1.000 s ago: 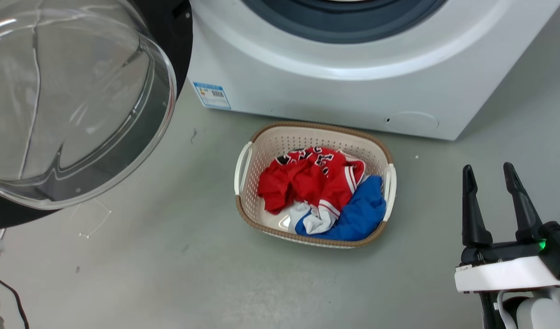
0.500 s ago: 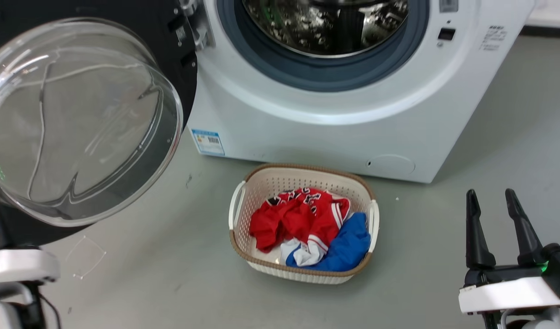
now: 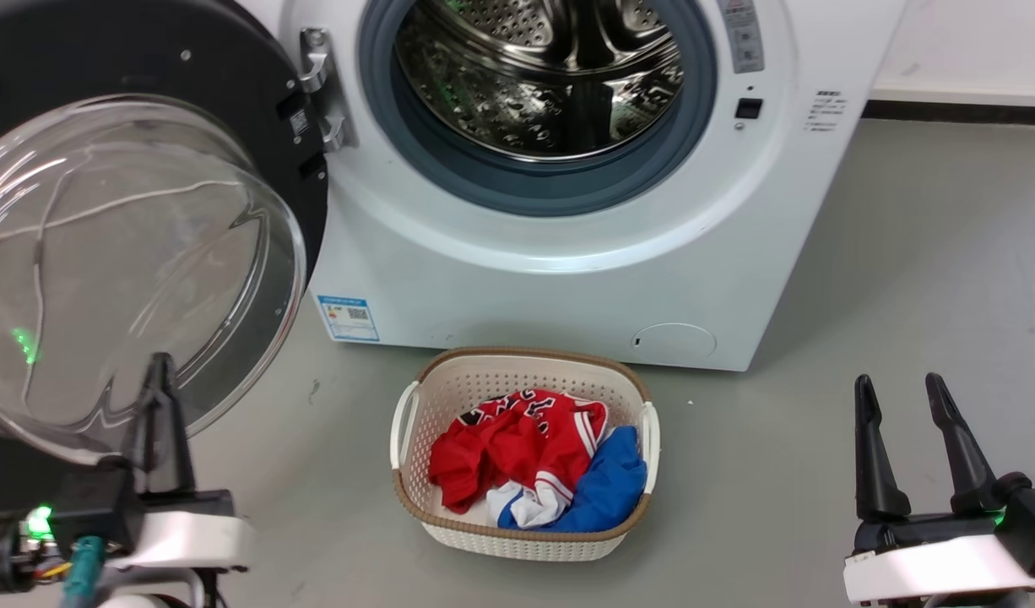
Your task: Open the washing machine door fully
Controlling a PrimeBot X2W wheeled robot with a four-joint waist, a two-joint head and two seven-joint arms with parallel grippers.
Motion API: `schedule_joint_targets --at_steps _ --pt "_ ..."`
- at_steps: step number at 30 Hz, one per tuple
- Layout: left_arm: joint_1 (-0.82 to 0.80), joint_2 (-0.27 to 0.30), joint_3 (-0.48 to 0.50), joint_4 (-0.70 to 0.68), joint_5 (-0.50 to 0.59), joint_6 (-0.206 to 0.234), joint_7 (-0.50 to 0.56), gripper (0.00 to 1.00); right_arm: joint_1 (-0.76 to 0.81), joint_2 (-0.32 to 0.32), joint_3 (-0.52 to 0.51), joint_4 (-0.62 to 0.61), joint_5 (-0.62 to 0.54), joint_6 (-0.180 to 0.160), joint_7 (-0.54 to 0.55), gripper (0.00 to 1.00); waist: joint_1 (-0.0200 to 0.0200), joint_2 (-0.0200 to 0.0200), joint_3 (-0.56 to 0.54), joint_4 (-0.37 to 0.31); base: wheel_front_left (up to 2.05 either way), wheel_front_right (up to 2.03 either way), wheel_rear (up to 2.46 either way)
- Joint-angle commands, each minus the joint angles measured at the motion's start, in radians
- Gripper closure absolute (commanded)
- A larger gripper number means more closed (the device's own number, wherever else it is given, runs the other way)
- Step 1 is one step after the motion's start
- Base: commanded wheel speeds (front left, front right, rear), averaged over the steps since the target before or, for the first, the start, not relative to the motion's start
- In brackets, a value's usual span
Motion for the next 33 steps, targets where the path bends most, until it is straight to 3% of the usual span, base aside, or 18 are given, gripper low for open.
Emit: schedule_joint_targets --at_steps 1,10,19,20,21,22,33 --pt "0.019 -0.009 -0.017 -0.007 -0.004 0.005 0.002 1.00 0.012 0.001 0.001 -0.006 0.006 0.000 -0.002 0.00 0.0001 0.0000 -0.014 -0.018 0.00 0.00 0.00" --pt "0.082 -0.023 -0.136 0.028 -0.026 0.041 0.002 1.00 0.038 0.001 -0.008 -0.007 -0.002 0.000 -0.002 0.00 0.0001 0.0000 -0.043 -0.074 0.00 0.00 0.00" --pt "0.121 -0.025 -0.189 0.073 -0.052 0.073 0.002 1.00 0.054 0.001 -0.020 -0.013 -0.007 0.000 -0.002 0.00 0.0001 0.0000 -0.055 -0.114 0.00 0.00 0.00" --pt "0.123 -0.026 -0.190 0.074 -0.054 0.077 0.002 0.94 0.056 0.001 -0.022 -0.014 -0.007 0.000 -0.002 0.00 0.0001 0.0000 -0.055 -0.116 0.00 0.00 0.00" --pt "0.124 -0.026 -0.193 0.075 -0.061 0.080 0.002 0.56 0.058 0.001 -0.023 -0.014 -0.007 0.000 -0.002 0.00 0.0001 0.0000 -0.056 -0.117 0.00 0.00 0.00" --pt "0.123 -0.026 -0.196 0.068 -0.059 0.084 0.002 0.00 0.059 0.001 -0.024 -0.014 -0.007 0.000 -0.002 0.00 0.0001 0.0000 -0.057 -0.118 0.00 0.00 0.00" --pt "0.153 -0.026 -0.235 0.059 -0.043 0.107 0.002 0.00 0.069 0.001 -0.028 -0.007 0.003 0.000 -0.002 0.00 0.0001 0.0000 -0.069 -0.115 0.00 0.00 0.00"
